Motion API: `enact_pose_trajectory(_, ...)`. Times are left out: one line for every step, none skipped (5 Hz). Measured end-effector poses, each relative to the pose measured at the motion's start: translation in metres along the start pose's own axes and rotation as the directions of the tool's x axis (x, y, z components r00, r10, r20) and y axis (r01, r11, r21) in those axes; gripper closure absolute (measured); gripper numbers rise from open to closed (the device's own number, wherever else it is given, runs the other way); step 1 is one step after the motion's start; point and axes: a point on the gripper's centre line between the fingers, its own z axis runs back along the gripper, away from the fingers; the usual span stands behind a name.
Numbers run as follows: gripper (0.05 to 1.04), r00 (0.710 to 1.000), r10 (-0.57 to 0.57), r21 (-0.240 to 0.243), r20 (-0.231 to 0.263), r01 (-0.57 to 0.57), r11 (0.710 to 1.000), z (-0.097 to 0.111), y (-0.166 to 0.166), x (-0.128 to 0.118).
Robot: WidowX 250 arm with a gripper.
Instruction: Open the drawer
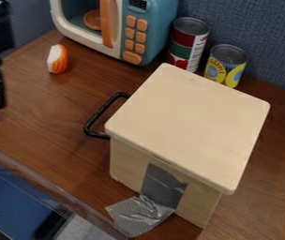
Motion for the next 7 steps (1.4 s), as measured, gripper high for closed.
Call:
enact_pose_trajectory(0.084,0.998,0.061,0.003,0.02,-0.061,0.998,-0.007,-0.008,0.022)
enact_pose_trajectory(0.084,0.996,0.094,-0.002,0.011,-0.094,0.996,-0.02,-0.01,0.045)
enact_pose_trajectory(0.084,0.993,0.117,0.017,0.019,-0.117,0.993,-0.026,-0.007,0.062)
enact_pose_trajectory(0.084,0.992,0.127,0.009,0.018,-0.128,0.992,-0.035,-0.009,0.079)
enact_pose_trajectory(0.084,0.991,0.132,0.003,0.022,-0.132,0.991,-0.036,-0.012,0.093)
enact_pose_trajectory(0.084,0.991,0.131,0.009,0.037,-0.132,0.991,-0.035,-0.017,0.108)
enact_pose_trajectory(0.084,0.99,0.132,0.012,0.05,-0.133,0.991,-0.035,-0.024,0.117)
